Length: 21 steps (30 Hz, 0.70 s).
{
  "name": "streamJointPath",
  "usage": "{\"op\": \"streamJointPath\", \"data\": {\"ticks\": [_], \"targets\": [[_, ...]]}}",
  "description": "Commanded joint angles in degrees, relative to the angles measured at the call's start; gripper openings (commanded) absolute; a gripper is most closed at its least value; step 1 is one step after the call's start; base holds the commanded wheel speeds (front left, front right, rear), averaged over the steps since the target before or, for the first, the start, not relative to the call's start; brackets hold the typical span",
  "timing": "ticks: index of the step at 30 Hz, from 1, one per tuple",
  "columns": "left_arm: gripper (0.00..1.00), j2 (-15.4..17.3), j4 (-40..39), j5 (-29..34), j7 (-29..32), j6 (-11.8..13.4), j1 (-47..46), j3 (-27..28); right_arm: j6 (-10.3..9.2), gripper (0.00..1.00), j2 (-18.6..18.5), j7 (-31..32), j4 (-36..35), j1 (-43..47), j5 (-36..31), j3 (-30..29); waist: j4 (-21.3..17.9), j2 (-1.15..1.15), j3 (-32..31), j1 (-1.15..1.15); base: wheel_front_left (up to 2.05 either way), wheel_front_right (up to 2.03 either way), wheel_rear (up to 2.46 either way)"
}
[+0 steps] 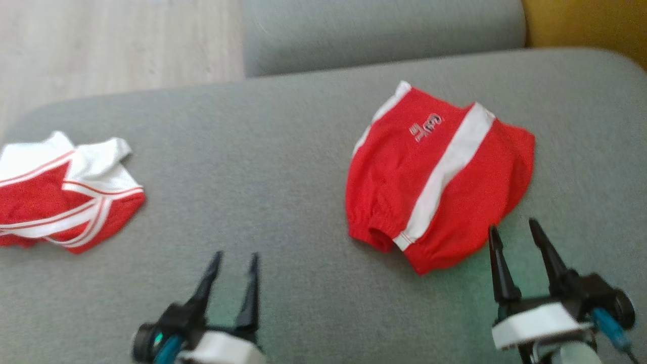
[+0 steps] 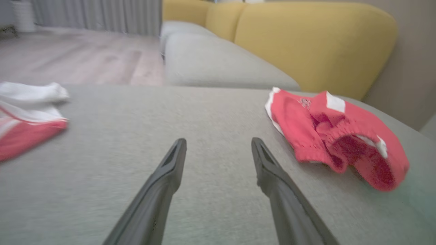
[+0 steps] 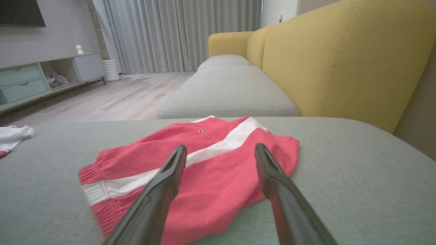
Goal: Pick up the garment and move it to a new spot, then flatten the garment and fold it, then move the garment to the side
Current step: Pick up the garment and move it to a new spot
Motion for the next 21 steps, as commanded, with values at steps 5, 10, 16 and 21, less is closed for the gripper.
{"op": "streamJointPath", "data": {"ticks": [5, 10, 16, 21], "targets": [[1.00, -2.9, -11.6, 6.2, -0.7, 3.3, 7.6, 11.4, -0.04, 1.00, -0.1, -0.2, -3.6, 2.6, 1.2, 0.7, 2.9, 0.00, -4.4, 0.01, 0.00, 0.00, 0.00], [1.00, -5.2, -16.5, 10.9, -0.7, 2.2, 13.5, 15.7, -0.04, 1.00, -0.1, -0.2, -4.8, 4.9, 1.2, 1.2, 3.6, 0.00, -5.4, 0.01, 0.00, 0.00, 0.00], [1.00, -6.3, -17.8, 14.7, -0.7, 0.2, 14.8, 17.4, -0.04, 1.00, -0.1, -0.2, -5.2, 5.4, 1.3, 1.8, 4.3, 0.00, -5.9, 0.01, 0.00, 0.00, 0.00], [1.00, -6.5, -17.9, 15.9, -0.7, -0.9, 15.0, 18.1, -0.04, 1.00, -0.1, -0.2, -5.2, 5.3, 1.2, 2.2, 4.7, 0.00, -6.0, 0.01, 0.00, 0.00, 0.00]]}}
